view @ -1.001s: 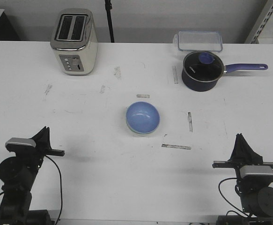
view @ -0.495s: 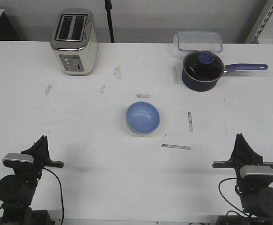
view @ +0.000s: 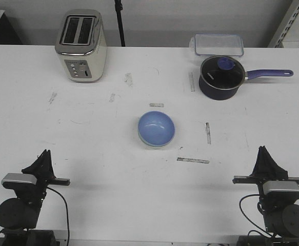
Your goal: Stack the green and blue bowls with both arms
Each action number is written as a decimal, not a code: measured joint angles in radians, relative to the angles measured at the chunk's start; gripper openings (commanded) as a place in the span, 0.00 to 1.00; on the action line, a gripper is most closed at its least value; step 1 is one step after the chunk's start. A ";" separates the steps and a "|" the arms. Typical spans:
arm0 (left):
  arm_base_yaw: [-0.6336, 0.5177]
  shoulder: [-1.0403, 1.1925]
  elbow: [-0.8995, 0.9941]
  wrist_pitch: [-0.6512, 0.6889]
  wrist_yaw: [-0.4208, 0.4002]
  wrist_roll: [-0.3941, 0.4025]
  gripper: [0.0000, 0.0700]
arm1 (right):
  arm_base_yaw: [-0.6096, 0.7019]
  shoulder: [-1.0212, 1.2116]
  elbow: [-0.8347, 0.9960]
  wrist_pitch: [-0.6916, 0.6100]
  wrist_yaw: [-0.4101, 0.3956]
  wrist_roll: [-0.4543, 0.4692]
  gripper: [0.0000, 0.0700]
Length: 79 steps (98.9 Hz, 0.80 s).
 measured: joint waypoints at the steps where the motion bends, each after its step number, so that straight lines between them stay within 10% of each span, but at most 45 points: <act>1: 0.000 -0.002 -0.002 0.000 -0.002 0.000 0.00 | 0.000 0.000 0.000 0.000 0.000 0.000 0.01; 79: -0.003 -0.141 -0.276 0.174 -0.017 -0.001 0.00 | 0.000 0.000 0.000 0.000 0.001 0.000 0.01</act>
